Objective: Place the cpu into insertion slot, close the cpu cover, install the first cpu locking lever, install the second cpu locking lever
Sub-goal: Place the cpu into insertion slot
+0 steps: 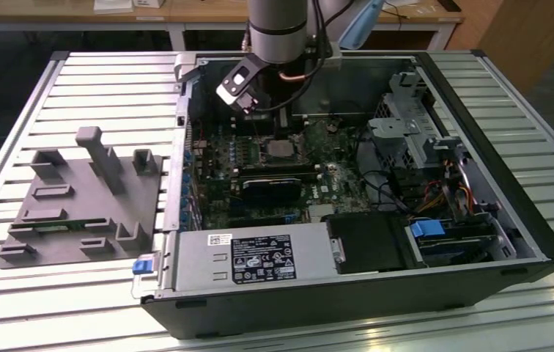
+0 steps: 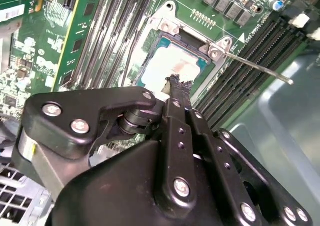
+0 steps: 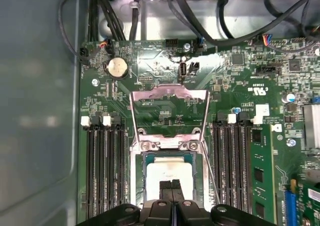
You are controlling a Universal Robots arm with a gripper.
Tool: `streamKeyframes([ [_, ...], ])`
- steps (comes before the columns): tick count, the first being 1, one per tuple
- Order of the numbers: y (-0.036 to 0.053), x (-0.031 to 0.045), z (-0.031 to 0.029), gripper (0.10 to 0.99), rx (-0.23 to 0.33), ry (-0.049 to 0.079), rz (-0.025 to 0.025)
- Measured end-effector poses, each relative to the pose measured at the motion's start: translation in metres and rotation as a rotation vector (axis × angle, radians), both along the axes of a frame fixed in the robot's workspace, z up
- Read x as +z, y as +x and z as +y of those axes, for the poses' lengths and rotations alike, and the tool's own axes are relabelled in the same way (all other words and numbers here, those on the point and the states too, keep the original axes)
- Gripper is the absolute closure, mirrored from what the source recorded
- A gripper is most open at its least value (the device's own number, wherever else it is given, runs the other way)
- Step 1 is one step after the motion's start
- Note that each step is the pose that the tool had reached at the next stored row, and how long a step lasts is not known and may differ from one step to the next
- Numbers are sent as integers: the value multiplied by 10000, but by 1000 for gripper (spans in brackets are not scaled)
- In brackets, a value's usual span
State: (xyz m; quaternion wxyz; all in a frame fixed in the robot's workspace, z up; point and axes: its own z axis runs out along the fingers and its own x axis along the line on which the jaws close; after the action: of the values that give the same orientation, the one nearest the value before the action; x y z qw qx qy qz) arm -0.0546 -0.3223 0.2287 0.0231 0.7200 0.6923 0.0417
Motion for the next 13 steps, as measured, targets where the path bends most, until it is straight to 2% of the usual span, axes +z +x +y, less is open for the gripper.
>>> streamKeyframes([
  [8, 0, 145, 0, 984, 1, 0, -59],
  [13, -1, 160, 0, 984, 0, 0, -78],
])
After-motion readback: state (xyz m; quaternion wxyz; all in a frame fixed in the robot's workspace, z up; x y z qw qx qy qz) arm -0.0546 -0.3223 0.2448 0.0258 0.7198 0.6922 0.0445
